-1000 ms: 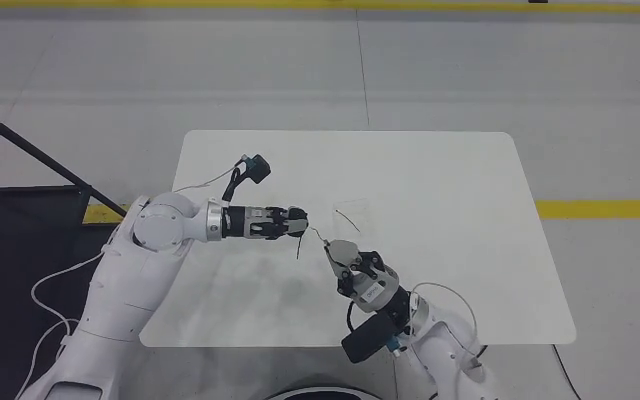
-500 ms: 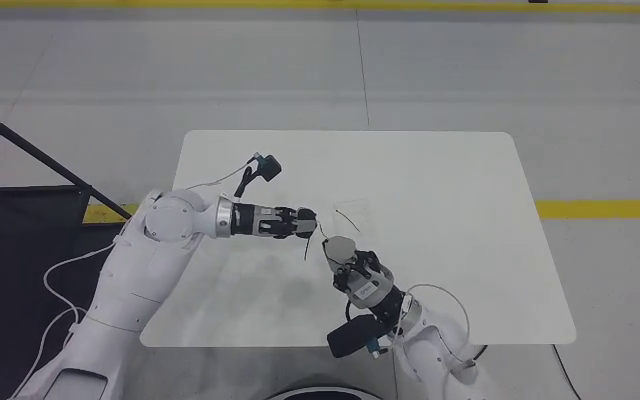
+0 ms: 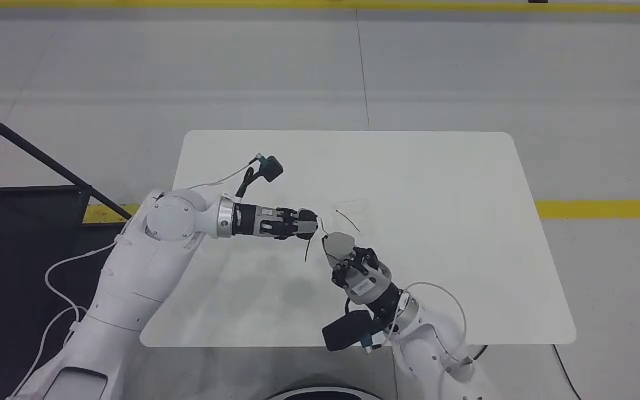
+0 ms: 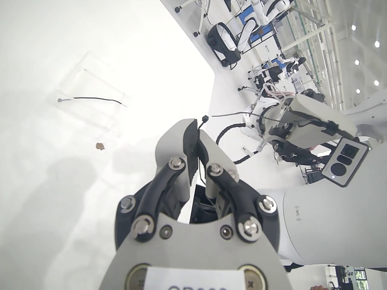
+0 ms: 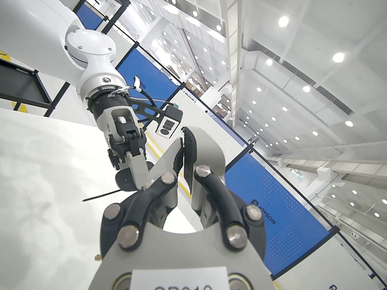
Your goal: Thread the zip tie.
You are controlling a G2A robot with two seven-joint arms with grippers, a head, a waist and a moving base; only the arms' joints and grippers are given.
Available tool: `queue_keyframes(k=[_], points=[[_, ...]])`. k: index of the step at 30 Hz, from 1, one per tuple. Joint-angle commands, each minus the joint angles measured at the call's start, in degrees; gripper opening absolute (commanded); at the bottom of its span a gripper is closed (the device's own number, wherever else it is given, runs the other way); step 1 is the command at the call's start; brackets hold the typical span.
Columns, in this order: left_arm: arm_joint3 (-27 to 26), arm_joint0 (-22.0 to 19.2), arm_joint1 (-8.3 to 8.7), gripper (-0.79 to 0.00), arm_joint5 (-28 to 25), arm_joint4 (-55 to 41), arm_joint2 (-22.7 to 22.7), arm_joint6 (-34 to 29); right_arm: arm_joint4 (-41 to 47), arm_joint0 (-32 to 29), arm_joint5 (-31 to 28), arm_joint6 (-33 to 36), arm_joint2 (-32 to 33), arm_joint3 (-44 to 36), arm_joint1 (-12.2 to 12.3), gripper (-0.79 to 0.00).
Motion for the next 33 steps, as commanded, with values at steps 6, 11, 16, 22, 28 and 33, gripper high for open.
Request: queue_keyframes(k=[6, 11, 16, 22, 28, 33], points=[[0.0, 0.0, 0.0, -0.785, 0.0, 0.0, 0.0, 0.0, 0.02, 0.1, -0.2, 0.24, -0.12, -0.02, 0.09, -0.785], [0.0, 0.0, 0.0, -0.785, 0.0, 0.0, 0.0, 0.0, 0.02, 0.2, -0.35, 0.27, -0.24, 0.07, 0.16, -0.785], [0.0, 0.0, 0.0, -0.785, 0.0, 0.0, 0.0, 0.0, -0.02, 0.36, -0.46, 0.51, -0.46, 0.21, 0.2, -0.785], [0.0, 0.0, 0.0, -0.785, 0.0, 0.0, 0.0, 0.0, -0.1, 0.66, 0.07, 1.11, -0.67, 0.49, 0.19, -0.785], [0.0, 0.0, 0.0, -0.785, 0.0, 0.0, 0.0, 0.0, 0.09, 0.71, 1.25, 1.31, -0.83, 0.67, 0.15, -0.785], [0.0, 0.0, 0.0, -0.785, 0.0, 0.0, 0.0, 0.0, 0.27, 0.69, 1.42, 1.17, -0.85, 0.64, 0.19, -0.785]])
